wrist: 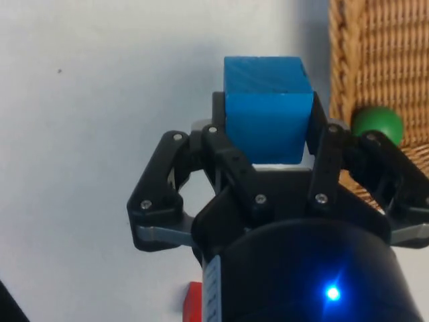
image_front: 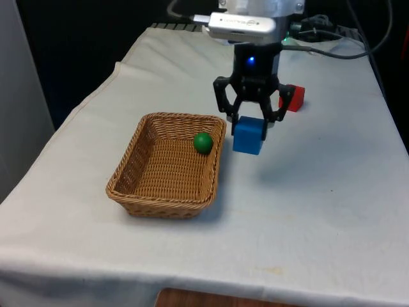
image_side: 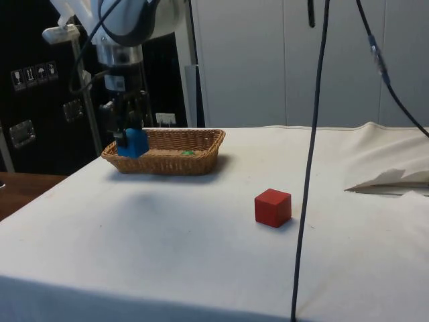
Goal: Place all non-red objects into the basket.
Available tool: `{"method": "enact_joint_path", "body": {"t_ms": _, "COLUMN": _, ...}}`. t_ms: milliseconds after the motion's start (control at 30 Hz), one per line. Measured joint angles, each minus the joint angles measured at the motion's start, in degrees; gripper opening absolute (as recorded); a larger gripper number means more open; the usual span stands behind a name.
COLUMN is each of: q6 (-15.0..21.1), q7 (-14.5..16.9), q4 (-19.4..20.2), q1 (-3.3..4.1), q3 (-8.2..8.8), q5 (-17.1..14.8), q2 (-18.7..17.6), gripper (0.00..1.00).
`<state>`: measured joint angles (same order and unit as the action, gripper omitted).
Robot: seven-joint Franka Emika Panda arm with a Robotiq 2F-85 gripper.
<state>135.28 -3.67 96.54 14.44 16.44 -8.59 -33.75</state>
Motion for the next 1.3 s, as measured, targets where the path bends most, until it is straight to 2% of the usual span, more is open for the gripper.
{"method": "enact_joint_path", "body": {"t_ms": 133, "q6": -0.3, "q7": 0.9, "q4": -1.3, "q1": -0.52, "q3": 0.57, "q5": -0.3, "q2": -0.9, "gripper": 0.0}}
{"method": "enact_joint_path", "body": {"t_ms": 200, "q6": -0.6, "q7": 1.8, "q4": -2.3, "q1": -1.03, "q3": 1.09, "q5": -0.6, "q2": -1.7, "gripper": 0.0}}
{"method": "enact_joint_path", "body": {"t_ms": 400, "q6": -0.6, "q7": 3.0, "q4": -3.5, "q1": -1.55, "q3": 1.78, "q5": -1.1, "q2": -2.5, "gripper": 0.0}}
{"method": "enact_joint_path", "body": {"t_ms": 567, "q6": -1.3, "q7": 4.7, "q4": -5.4, "q1": -2.41, "q3": 3.04, "q5": -1.6, "q2": -3.6, "gripper": 0.0}}
{"method": "enact_joint_path", "body": {"t_ms": 1000, "q6": -1.4, "q7": 8.2, "q4": -6.6, "q1": -3.67, "q3": 5.44, "q5": -3.1, "q2": -4.6, "gripper": 0.0}}
{"method": "enact_joint_path", "body": {"t_ms": 1233, "q6": -1.4, "q7": 11.7, "q4": -8.2, "q1": -4.58, "q3": 7.39, "q5": -6.1, "q2": -6.2, "gripper": 0.0}}
{"method": "enact_joint_path", "body": {"t_ms": 1300, "q6": -1.4, "q7": 12.3, "q4": -8.3, "q1": -4.7, "q3": 7.51, "q5": -6.7, "q2": -6.4, "gripper": 0.0}}
